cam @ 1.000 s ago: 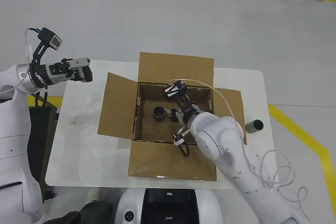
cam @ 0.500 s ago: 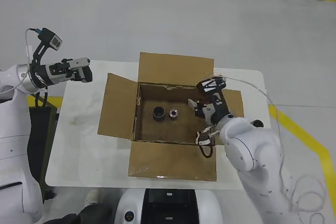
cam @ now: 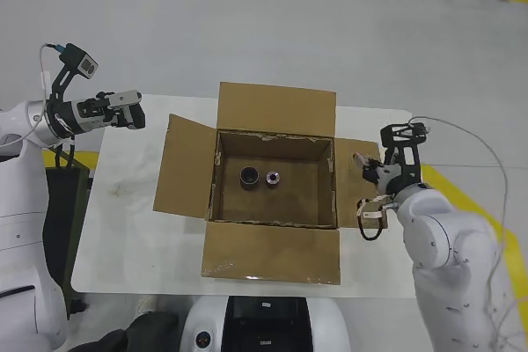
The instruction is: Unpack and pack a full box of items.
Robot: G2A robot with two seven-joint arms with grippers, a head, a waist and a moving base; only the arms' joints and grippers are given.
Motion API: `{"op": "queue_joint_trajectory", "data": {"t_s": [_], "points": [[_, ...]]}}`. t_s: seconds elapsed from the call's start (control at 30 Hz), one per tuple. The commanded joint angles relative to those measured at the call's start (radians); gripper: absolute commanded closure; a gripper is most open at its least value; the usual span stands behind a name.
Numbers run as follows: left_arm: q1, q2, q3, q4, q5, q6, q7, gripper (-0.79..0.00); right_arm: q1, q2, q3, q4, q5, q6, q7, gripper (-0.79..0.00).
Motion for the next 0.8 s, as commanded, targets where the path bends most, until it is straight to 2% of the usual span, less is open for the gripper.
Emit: {"op": "queue_joint_trajectory", "data": {"t_s": [0.0,0.23,0.47,0.77], "points": [[0.0,0.0,0.0,0.0,0.0,0.0,0.0,-0.785,-0.022,0.004,0.029,0.021,-0.019,-0.028,-0.044,-0.545],[0.0,0.0,0.0,0.0,0.0,0.0,0.0,-0.785,-0.077,0.01,0.122,0.1,0.046,-0.023,-0.119,-0.511],[0.0,0.0,0.0,0.0,0.0,0.0,0.0,-0.785,-0.134,0.017,0.201,0.147,0.094,-0.041,-0.201,-0.517],[0.0,0.0,0.0,0.0,0.0,0.0,0.0,-0.785,-0.165,0.022,0.246,0.194,0.117,-0.026,-0.222,-0.523]]}}
